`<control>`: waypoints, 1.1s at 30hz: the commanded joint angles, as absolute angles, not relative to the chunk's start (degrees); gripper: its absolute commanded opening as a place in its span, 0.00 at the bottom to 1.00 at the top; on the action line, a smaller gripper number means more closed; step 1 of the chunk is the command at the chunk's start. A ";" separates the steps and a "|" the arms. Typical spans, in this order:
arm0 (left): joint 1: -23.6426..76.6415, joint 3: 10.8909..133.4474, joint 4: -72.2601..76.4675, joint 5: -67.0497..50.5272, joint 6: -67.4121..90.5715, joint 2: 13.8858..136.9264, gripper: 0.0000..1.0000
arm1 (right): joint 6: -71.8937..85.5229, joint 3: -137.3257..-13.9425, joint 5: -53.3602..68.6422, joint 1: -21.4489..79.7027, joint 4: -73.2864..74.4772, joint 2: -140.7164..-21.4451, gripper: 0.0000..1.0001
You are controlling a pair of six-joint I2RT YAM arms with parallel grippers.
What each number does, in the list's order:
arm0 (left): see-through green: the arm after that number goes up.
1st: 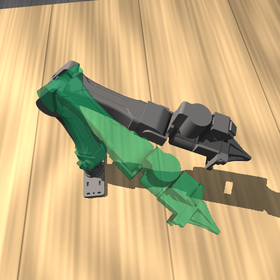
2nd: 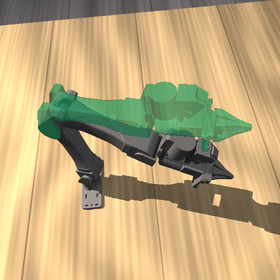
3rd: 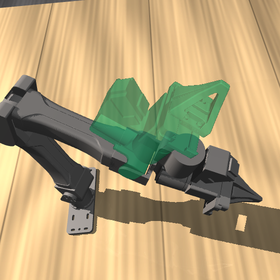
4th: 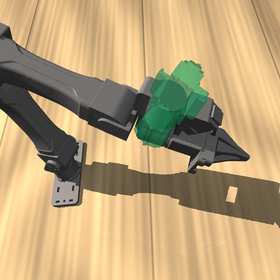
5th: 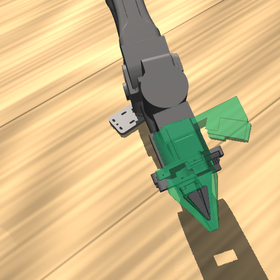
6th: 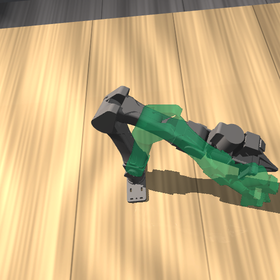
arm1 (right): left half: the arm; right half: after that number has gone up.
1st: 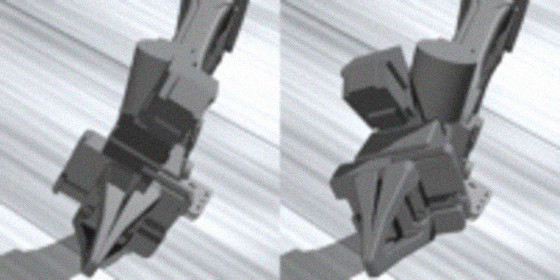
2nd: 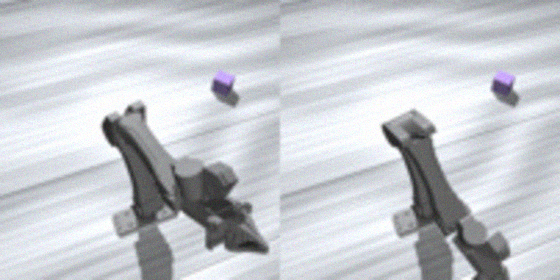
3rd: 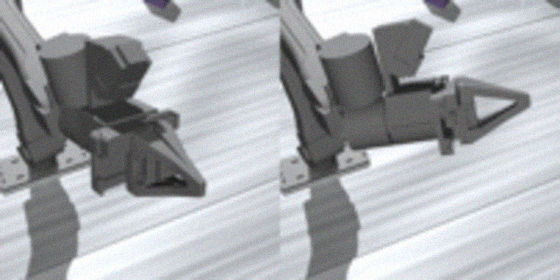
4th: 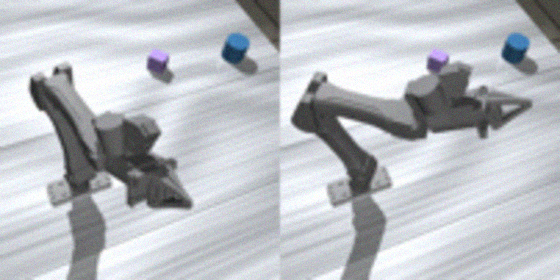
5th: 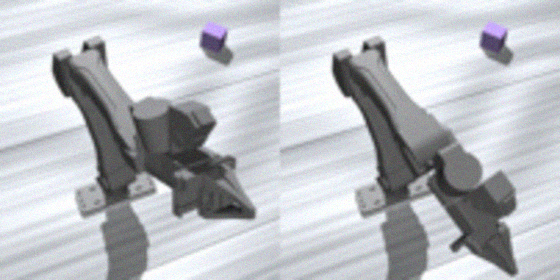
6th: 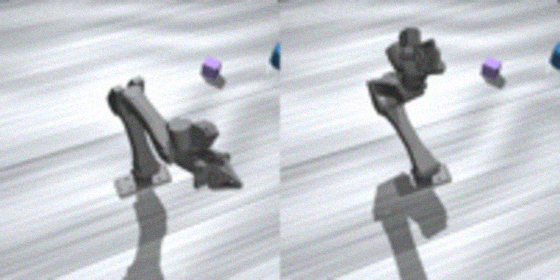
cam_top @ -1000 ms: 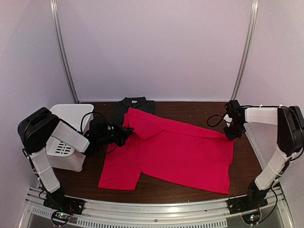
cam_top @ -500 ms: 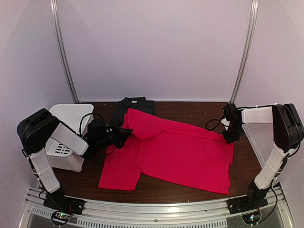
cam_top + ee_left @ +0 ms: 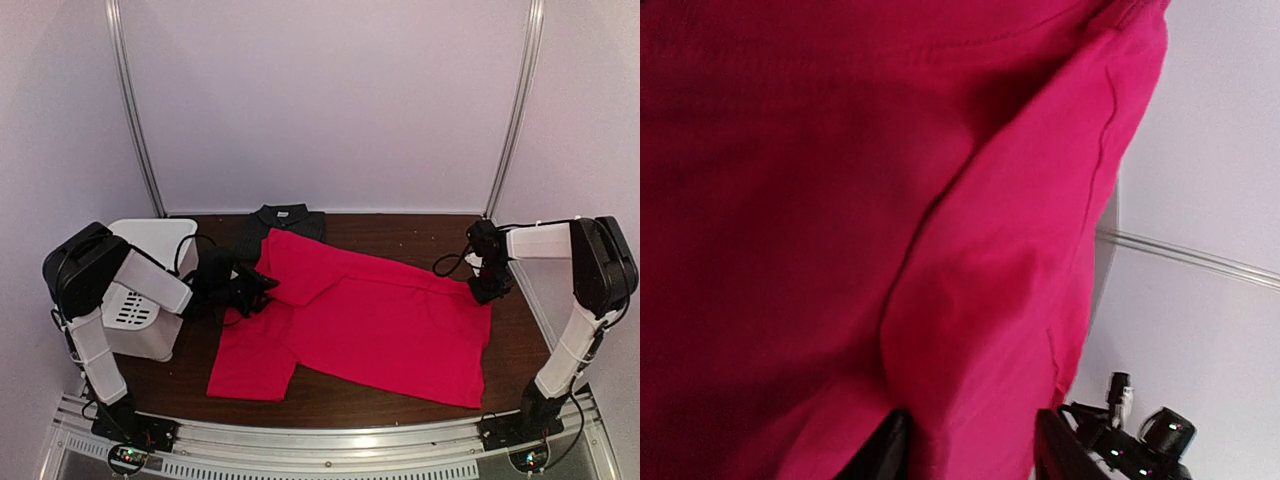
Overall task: Fold and stack the mixed laundry pile
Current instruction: Fold the flattened T-shirt at the center of the board.
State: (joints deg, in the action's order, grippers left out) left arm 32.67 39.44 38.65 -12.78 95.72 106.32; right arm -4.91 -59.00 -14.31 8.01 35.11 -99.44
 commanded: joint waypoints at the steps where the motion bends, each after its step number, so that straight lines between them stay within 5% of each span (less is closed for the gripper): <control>1: 31.96 54.51 4.86 -6.75 71.38 98.06 0.52 | -3.47 -63.34 -14.64 8.42 38.56 -96.28 0.50; 5: 31.99 64.60 -10.43 6.25 56.21 93.43 0.70 | -3.05 -66.93 -11.75 8.44 40.23 -92.76 0.69; 7: 32.16 70.61 -15.93 8.93 47.19 94.67 0.70 | -2.97 -68.71 -9.63 8.50 40.56 -91.35 0.73; 9: 32.80 76.89 -21.84 12.15 34.21 97.70 0.67 | -2.91 -69.87 -6.55 8.61 40.58 -90.24 0.94; 10: 32.93 79.33 -23.52 10.03 28.66 99.01 0.65 | -2.86 -70.51 -4.94 8.61 40.67 -89.86 0.96; 18: 42.15 83.62 -27.54 6.16 -3.91 108.63 0.53 | -0.43 -66.47 8.39 8.93 34.24 -85.91 0.94; 33: 44.30 91.67 -28.34 4.71 -3.81 120.60 0.50 | -4.38 -63.37 -5.00 8.96 38.43 -96.80 0.65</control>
State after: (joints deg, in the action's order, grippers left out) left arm 44.21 87.11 -29.63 3.66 -4.08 117.82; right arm -3.88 -64.99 -0.82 8.67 37.54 -94.85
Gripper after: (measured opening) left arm 0.516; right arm 0.652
